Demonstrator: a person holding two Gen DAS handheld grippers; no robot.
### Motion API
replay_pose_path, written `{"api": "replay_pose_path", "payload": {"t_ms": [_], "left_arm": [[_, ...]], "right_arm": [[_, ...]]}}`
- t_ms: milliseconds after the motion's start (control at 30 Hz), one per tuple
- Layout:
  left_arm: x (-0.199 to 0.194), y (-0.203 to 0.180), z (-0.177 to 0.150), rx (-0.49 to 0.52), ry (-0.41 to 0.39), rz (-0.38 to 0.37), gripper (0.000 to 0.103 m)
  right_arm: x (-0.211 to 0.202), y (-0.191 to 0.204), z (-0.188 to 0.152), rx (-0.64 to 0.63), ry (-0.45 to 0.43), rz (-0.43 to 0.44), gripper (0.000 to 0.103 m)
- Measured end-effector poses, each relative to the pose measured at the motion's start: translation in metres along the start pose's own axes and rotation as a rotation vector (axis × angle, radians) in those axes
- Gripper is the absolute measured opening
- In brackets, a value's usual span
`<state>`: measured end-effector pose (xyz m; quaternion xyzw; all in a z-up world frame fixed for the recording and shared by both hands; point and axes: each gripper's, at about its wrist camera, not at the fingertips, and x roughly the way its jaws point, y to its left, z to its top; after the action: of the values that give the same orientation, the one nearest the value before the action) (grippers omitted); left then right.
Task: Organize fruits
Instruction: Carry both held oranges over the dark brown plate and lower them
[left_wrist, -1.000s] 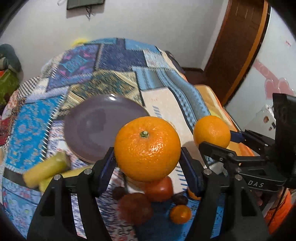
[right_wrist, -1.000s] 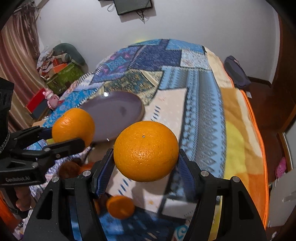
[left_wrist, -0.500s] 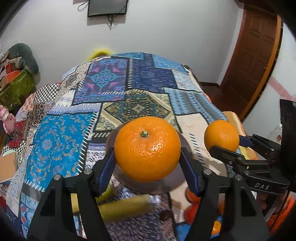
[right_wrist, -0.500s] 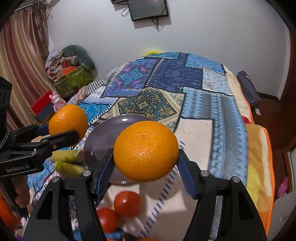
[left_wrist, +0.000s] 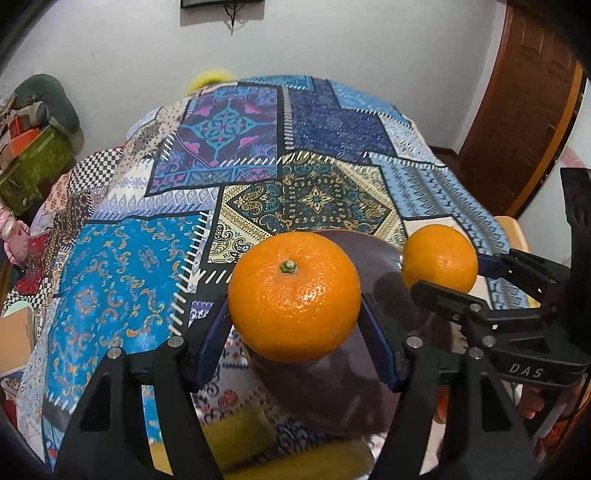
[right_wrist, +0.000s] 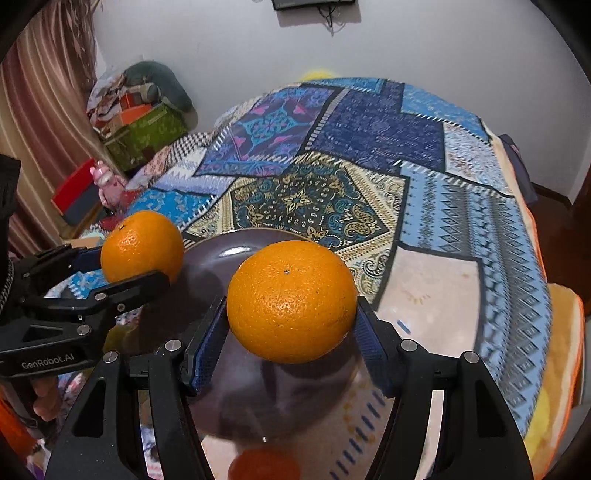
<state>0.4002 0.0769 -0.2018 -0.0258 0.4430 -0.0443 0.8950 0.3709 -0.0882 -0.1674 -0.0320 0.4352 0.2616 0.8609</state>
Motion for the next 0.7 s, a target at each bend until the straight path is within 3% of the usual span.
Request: {"api": "replay_pose_path", "payload": {"t_ms": [300, 700], "left_arm": [[0.040, 0.007, 0.013, 0.027, 0.074, 0.010, 0.067], [0.052, 0.002, 0.019, 0.047, 0.113, -0.018, 0.068]], "right_arm": [[0.033, -0.007, 0.012, -0.013, 0.076, 0.010, 0.063], [0.052, -0.015, 0.011, -0.025, 0.128, 0.014, 0.063]]}}
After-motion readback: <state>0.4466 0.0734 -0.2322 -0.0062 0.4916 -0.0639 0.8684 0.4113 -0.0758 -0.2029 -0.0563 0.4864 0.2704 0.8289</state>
